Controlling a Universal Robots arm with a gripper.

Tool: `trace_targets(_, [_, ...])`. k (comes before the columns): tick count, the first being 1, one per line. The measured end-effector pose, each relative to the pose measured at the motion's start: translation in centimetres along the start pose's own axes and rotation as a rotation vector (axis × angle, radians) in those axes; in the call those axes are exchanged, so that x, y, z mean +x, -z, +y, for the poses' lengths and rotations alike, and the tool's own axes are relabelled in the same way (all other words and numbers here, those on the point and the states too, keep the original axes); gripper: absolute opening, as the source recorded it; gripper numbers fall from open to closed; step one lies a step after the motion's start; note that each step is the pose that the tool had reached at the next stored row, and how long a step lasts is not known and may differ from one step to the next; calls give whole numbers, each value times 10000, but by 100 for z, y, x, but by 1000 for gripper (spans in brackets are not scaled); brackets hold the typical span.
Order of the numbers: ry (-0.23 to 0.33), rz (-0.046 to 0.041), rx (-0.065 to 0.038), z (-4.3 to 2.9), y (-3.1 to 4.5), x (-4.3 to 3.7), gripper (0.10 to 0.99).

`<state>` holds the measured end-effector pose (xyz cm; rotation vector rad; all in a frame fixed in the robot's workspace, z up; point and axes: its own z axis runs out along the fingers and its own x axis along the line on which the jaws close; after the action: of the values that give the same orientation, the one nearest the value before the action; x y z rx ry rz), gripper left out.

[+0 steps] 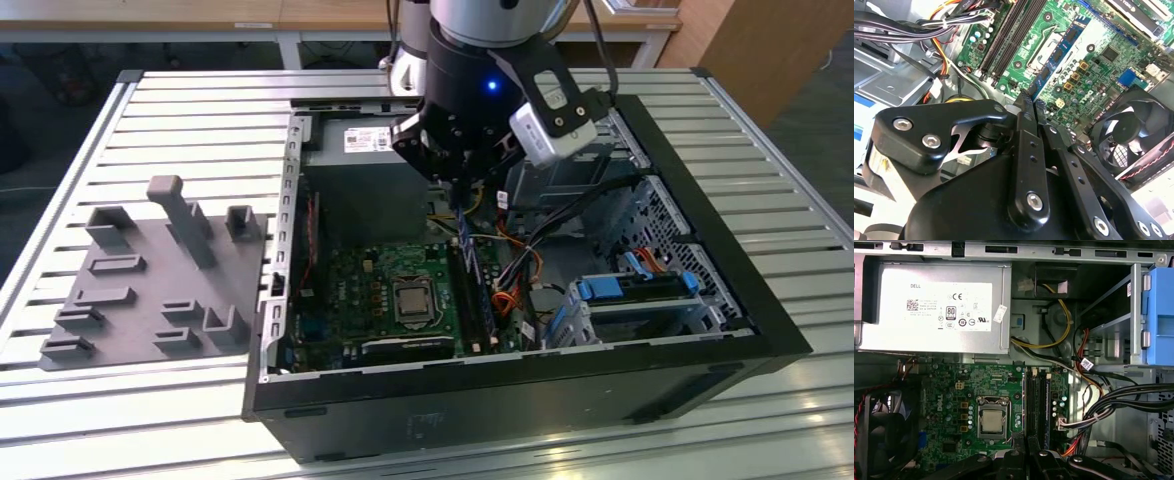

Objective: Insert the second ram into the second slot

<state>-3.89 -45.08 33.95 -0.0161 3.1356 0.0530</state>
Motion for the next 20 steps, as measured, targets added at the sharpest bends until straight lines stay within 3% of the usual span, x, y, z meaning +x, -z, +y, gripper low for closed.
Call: trace_targets(20, [0,-1,9,-2,-69,0,137])
